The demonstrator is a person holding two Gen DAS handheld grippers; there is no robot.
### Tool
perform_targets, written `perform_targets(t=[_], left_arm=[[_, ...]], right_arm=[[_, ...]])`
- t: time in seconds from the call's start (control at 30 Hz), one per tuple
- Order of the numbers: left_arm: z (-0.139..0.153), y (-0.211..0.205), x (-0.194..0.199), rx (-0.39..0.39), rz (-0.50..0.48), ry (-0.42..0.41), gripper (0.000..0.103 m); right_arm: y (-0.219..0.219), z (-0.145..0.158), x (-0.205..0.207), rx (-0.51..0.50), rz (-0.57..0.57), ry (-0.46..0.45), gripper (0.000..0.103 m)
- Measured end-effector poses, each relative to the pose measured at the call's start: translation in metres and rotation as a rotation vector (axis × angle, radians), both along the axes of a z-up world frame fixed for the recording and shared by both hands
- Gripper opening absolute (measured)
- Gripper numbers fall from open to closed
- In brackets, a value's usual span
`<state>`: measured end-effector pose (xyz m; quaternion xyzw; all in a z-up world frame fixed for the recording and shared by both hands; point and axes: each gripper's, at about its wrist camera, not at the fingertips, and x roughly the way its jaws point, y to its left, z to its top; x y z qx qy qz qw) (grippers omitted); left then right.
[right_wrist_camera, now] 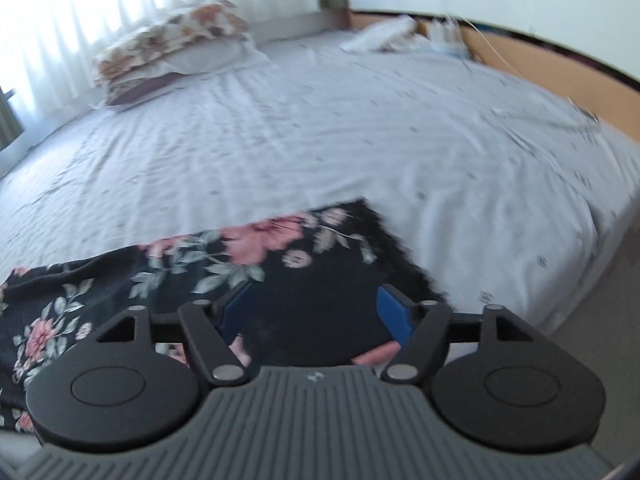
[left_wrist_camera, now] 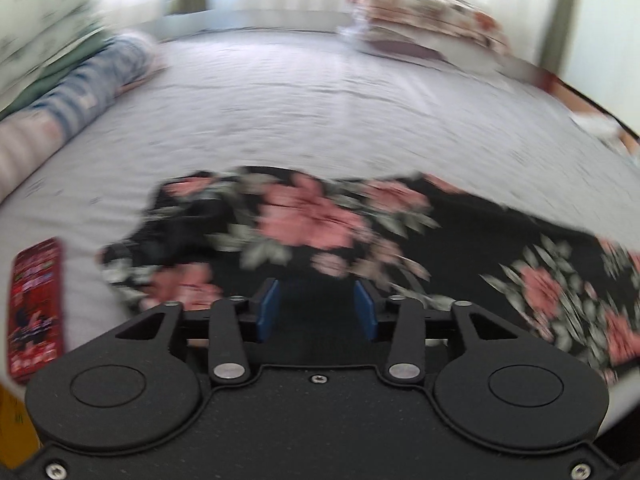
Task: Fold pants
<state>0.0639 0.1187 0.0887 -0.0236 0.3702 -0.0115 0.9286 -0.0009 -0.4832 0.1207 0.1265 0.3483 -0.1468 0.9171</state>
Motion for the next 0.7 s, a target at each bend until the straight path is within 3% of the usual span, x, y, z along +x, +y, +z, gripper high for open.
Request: perform_targets(t=[0.1, 0.17, 0.27, 0.4, 0.47, 0.53, 0.7], left_arm=[[-0.011, -0.030, -0.003, 0.054, -0.080, 0.009, 0.058], [-0.021, -0.040, -0.007, 0.048, -0.094, 0.033, 0.060], [-0.037, -0.041, -0.014, -0.055, -0.055, 0.061, 0.069], [-0.045, -0.021, -0.022, -0.225, 0.042, 0.071, 0.071], [-0.048, -0.015, -0.021, -0.253, 0.065, 0.088, 0.071], [-0.050, -0.013, -0.020, -0.233, 0.081, 0.094, 0.071], [-0.055, -0.007, -0.017, -0.234, 0.105, 0.096, 0.074]], right_arm=[[0.038, 0.006, 0.002, -0.050, 0.090, -0.041, 0.089], [0.065, 0.005, 0.001, -0.093, 0.146, -0.065, 0.090], [0.105, -0.001, -0.002, -0.170, 0.208, -0.100, 0.091], [0.142, -0.013, -0.009, -0.246, 0.271, -0.097, 0.092], [0.152, -0.014, -0.015, -0.270, 0.309, -0.095, 0.092], [0.156, -0.011, -0.021, -0.283, 0.323, -0.096, 0.093], [0.138, 0.013, -0.036, -0.223, 0.274, -0.114, 0.096]])
